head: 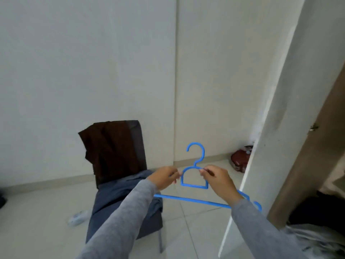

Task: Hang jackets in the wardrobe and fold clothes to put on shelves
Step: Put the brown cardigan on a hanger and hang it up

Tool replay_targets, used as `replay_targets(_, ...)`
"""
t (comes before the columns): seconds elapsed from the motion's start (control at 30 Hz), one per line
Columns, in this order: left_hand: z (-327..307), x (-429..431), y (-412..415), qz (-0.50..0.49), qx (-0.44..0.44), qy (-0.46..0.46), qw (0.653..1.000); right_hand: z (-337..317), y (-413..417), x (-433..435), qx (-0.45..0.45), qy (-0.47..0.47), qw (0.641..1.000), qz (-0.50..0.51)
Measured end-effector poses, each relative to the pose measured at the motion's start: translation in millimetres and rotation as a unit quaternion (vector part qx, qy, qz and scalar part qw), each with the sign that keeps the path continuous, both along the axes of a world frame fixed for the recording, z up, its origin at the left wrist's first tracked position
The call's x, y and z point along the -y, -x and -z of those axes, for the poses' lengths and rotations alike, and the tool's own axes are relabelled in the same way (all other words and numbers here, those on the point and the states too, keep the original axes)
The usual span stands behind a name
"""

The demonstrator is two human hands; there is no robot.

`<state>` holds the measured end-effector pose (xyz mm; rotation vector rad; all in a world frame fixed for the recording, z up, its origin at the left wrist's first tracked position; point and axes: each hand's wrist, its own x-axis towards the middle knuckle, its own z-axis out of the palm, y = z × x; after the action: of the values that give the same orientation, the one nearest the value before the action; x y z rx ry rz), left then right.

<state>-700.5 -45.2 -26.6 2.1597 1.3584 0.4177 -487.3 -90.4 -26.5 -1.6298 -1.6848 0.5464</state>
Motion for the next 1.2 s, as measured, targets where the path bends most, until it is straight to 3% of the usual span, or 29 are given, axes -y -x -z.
replay_targets(0.3,15,-25,163,-0.164,0.112,-0.014,0.98,-12,151,-97,-0.05,0.032,0.988,-0.143)
replay_targets(0.5,14,-87,277,-0.252,0.068,-0.007,0.965,-14,275,-201,-0.142,0.141,0.936,-0.29)
replay_targets(0.73,19,-144,387,-0.34,0.058,-0.009,0.939,-5,399,-287,-0.112,0.147,0.897,-0.401)
replay_targets(0.87,41,-182,431,-0.374,0.032,0.029,0.927,5,440,-327,-0.098,0.16,0.894,-0.407)
replay_targets(1.03,45,-281,490,-0.361,-0.074,0.051,0.928,9,476,-409,-0.1,0.166,0.906,-0.376)
replay_targets(1.2,38,-400,534,-0.389,-0.051,0.05,0.918,-11,488,-499,-0.126,0.13,0.945,-0.273)
